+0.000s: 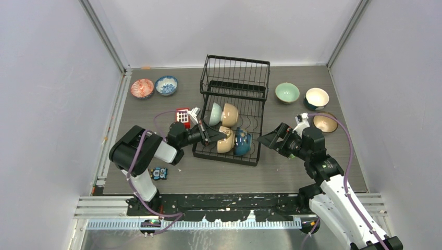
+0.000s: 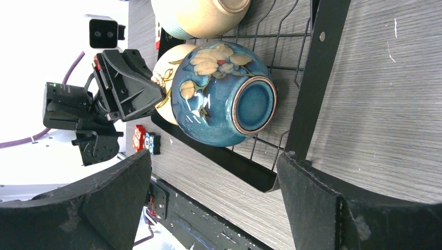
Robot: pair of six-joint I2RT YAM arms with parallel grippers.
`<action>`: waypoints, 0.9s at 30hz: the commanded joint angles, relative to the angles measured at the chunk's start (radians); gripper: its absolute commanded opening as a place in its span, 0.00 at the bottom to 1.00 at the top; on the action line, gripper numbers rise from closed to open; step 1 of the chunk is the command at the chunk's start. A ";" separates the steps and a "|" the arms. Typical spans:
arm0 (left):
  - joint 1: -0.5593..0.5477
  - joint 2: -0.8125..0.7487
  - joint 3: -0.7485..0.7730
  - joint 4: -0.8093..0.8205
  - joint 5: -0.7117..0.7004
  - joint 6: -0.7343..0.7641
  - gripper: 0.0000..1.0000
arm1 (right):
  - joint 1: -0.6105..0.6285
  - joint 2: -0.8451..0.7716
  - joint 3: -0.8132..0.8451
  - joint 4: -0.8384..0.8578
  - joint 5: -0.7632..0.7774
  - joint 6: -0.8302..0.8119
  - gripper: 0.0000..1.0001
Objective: Unload the bowls from the dish rack
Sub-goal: Pick up the bowl from the dish rack.
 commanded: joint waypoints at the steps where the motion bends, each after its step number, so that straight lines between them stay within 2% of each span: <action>1: 0.003 -0.058 0.023 0.099 0.049 -0.033 0.00 | 0.005 -0.003 0.020 0.022 0.000 -0.017 0.93; 13: 0.002 -0.150 0.073 0.102 0.064 -0.080 0.00 | 0.005 -0.003 0.031 0.017 0.001 -0.017 0.93; 27: 0.003 -0.280 0.076 -0.123 0.078 0.041 0.00 | 0.006 -0.004 0.031 0.009 0.007 -0.019 0.93</action>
